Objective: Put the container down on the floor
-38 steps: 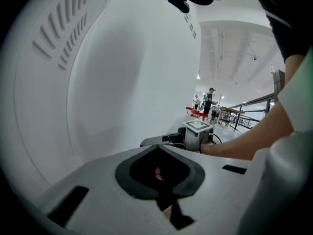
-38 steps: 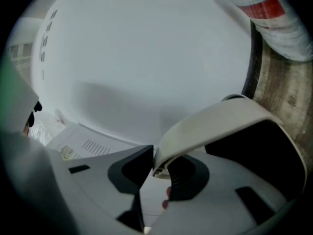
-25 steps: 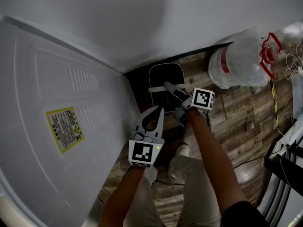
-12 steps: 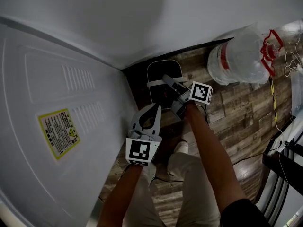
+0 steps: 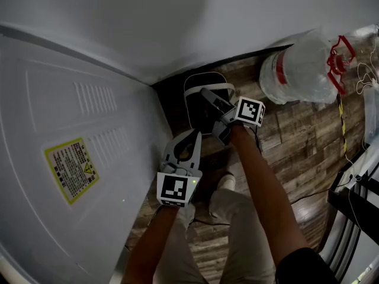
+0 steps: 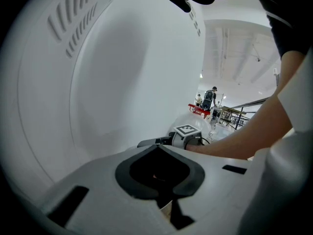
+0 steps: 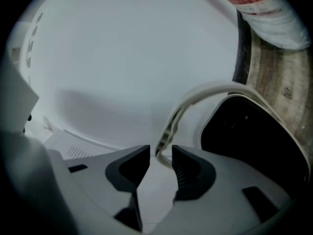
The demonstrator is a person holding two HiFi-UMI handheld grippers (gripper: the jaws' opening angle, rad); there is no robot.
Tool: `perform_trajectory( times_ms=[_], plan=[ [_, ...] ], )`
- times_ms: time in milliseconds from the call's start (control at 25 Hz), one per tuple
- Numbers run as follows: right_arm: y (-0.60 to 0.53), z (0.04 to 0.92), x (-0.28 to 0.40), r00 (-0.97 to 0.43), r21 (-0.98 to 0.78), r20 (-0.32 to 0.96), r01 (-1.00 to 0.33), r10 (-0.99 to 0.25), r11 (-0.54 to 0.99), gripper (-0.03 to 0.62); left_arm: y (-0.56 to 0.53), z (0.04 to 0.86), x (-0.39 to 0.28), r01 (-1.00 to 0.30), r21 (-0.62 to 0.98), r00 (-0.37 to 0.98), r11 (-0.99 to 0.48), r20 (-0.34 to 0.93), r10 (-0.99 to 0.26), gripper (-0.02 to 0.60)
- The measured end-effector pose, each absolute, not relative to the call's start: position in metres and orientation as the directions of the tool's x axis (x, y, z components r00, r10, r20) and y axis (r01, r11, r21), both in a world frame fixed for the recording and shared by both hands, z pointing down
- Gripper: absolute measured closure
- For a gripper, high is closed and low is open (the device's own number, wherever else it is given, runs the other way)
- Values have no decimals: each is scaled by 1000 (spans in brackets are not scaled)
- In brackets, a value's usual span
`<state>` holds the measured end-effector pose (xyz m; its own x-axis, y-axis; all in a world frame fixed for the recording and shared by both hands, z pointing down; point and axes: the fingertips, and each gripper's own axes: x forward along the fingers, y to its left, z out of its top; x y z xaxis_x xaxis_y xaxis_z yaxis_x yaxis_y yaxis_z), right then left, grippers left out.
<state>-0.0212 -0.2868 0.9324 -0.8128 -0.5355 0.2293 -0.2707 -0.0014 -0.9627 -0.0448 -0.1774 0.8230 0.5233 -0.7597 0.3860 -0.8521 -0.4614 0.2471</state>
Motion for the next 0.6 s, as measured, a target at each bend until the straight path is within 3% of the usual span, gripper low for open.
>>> perform_trajectory(
  times_ms=[600],
  plan=[
    [-292, 931, -20, -810, -969, 212, -248, -547, -9, 466, -175, 833, -47, -852, 232, 524, -470, 401, -751, 563]
  ],
)
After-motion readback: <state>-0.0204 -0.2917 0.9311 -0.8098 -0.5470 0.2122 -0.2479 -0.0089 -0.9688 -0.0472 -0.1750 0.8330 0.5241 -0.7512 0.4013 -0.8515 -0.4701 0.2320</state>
